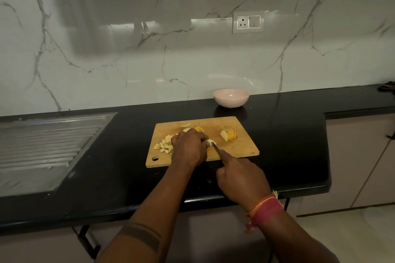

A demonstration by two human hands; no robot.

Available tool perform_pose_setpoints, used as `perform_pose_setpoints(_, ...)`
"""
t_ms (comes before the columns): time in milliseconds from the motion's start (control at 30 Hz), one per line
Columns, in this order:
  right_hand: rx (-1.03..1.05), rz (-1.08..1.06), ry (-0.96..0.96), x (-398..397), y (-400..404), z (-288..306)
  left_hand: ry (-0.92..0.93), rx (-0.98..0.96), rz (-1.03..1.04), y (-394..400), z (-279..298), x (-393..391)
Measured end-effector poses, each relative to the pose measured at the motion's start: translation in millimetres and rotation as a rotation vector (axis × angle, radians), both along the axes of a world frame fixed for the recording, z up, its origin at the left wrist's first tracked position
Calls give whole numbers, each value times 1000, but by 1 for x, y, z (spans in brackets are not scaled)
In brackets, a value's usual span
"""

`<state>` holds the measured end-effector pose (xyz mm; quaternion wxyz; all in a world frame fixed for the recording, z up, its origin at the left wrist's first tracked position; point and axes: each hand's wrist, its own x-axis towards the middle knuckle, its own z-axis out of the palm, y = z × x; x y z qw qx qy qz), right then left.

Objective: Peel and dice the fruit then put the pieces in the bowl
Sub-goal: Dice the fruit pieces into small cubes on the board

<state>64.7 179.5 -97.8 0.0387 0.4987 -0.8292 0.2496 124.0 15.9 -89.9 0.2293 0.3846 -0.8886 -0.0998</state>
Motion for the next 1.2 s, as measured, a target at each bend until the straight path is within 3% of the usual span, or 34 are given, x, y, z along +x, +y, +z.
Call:
perform_pose_setpoints(500, -10, -4, -60, -3, -49, 8, -23, -23, 8, 0, -1, 4)
perform_pose_setpoints(800, 60, 8, -20, 0, -17, 3, -75, -69, 43, 3, -2, 3)
perform_pose_setpoints(1200, -72, 34, -104, 2, -18, 2, 25, -24, 54, 5, -4, 13)
